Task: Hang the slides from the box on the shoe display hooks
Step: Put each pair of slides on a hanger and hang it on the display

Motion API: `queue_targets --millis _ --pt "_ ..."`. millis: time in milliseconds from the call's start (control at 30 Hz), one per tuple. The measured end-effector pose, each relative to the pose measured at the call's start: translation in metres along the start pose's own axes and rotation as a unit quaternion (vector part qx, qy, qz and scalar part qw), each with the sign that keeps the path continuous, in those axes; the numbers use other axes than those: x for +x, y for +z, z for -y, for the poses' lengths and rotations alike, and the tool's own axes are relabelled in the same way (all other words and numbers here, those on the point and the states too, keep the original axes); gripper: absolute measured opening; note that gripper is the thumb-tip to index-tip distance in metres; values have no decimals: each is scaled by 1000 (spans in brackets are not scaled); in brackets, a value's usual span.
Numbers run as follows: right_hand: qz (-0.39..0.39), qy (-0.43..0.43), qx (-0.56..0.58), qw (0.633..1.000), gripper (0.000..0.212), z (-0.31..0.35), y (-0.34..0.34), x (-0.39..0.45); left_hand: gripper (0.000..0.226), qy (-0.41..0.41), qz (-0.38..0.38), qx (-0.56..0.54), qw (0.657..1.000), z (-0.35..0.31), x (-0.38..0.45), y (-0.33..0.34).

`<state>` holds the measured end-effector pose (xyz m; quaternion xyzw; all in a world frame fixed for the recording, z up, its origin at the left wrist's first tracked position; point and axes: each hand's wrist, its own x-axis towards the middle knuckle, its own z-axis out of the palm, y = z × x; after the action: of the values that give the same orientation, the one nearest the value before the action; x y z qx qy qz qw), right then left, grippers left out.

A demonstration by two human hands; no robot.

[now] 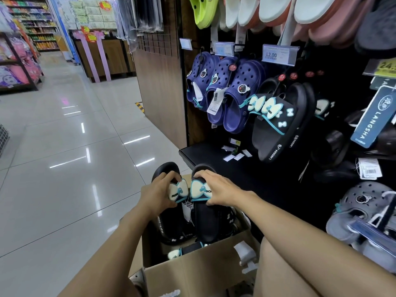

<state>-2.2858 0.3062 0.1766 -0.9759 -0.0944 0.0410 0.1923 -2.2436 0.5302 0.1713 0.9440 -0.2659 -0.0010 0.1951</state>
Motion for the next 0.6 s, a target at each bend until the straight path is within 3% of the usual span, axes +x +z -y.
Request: queue_targets --millis 200,600 --pt "-36 -47 -23 998 78 6 -2 -3 63 -23 23 -110 993 -1 1 3" --pt "-46 -78 -47 995 66 12 -8 -11 46 -29 3 -142 989 -4 3 9"
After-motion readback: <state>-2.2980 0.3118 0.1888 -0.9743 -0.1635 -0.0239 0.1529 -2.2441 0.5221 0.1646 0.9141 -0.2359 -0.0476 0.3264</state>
